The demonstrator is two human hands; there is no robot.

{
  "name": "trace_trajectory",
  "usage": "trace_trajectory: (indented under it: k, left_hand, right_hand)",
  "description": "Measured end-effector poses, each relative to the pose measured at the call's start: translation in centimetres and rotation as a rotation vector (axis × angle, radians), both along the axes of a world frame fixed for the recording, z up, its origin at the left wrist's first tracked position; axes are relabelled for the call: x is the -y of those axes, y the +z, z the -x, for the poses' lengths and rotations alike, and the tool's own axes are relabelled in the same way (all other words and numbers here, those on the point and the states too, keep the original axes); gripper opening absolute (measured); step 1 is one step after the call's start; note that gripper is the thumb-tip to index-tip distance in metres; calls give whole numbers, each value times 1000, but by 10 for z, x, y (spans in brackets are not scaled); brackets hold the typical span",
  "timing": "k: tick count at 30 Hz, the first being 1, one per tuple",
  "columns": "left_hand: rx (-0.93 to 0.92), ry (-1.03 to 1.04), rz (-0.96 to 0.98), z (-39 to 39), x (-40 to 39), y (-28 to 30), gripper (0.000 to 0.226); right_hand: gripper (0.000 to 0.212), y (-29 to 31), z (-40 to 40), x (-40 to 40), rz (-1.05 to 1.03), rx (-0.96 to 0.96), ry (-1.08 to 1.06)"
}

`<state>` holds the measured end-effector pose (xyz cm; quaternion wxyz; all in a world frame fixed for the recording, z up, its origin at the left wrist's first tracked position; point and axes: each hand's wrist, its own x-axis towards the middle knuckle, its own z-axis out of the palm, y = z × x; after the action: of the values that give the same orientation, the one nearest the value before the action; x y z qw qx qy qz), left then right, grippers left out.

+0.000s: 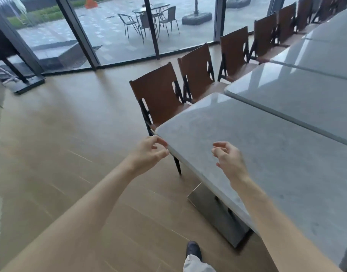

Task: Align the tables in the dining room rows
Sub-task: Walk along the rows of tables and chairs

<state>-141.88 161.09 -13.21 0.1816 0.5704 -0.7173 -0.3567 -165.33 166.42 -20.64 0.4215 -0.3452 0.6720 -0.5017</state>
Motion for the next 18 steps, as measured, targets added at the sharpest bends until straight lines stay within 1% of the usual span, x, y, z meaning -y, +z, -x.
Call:
trace_trajectory:
  k: [3, 5, 7, 13, 15, 18]
  left_hand:
    - [9, 7, -57, -4, 71, -11, 13]
    - [41, -28, -68, -3, 110, -24, 10]
    - [90, -76, -84, -1, 142, -37, 11]
    - [212, -331, -127, 10, 225, -76, 19]
    - [250, -429, -130, 12, 250, -93, 24]
    - [313, -593, -140, 14, 288, -127, 35]
  right_hand:
    - [13, -32, 3, 58, -129, -32, -92]
    - [19, -54, 3, 82, -211, -69, -141]
    - [30, -69, -2, 99, -284, -105, -151]
    - [54, -103, -28, 141, -399, -259, -113]
    - [67, -115, -41, 153, -497, -307, -41]
    - [87, -133, -61, 168, -699, -364, 26]
